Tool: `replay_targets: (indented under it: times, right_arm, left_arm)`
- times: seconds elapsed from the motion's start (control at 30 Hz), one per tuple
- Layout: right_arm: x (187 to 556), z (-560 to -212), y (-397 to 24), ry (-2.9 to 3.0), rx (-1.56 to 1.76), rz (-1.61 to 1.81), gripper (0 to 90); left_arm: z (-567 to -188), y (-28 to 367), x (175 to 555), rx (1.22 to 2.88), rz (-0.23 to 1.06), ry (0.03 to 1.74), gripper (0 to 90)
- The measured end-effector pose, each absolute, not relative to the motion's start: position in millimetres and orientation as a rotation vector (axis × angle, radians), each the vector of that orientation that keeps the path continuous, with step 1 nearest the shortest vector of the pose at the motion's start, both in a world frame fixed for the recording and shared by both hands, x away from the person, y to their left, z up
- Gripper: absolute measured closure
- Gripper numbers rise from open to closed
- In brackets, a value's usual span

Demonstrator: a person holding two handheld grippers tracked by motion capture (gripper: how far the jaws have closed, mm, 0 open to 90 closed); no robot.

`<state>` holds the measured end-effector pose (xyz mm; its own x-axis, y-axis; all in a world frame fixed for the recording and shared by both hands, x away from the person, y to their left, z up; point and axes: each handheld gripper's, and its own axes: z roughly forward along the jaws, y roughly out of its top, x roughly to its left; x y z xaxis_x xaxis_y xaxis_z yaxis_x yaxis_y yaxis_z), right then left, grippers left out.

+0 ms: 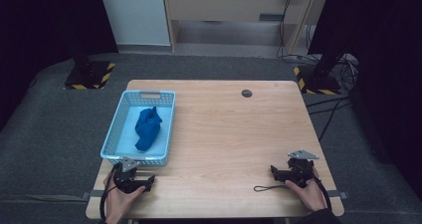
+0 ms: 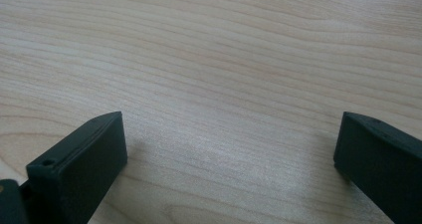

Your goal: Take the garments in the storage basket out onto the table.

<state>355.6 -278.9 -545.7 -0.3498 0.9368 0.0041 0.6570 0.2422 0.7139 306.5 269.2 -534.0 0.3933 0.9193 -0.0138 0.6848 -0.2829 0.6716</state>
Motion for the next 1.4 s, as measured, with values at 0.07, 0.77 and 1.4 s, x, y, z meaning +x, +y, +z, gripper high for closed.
replay_targets:
  times: [0.07,0.77,1.4]
  right_arm:
    - [355.6,-545.7,-278.9,2.094,1.456,0.883,0.5]
    - [355.6,-545.7,-279.0,2.095,1.456,0.883,0.5]
    - [355.5,-545.7,-279.0,2.095,1.456,0.883,0.5]
  left_arm:
    - [-532.5,269.8,305.5,2.045,0.492,1.378,6.8]
    - [-512.6,278.6,288.9,1.935,0.469,1.39,7.1]
    - [-494.9,273.8,279.1,1.895,0.508,1.347,6.9]
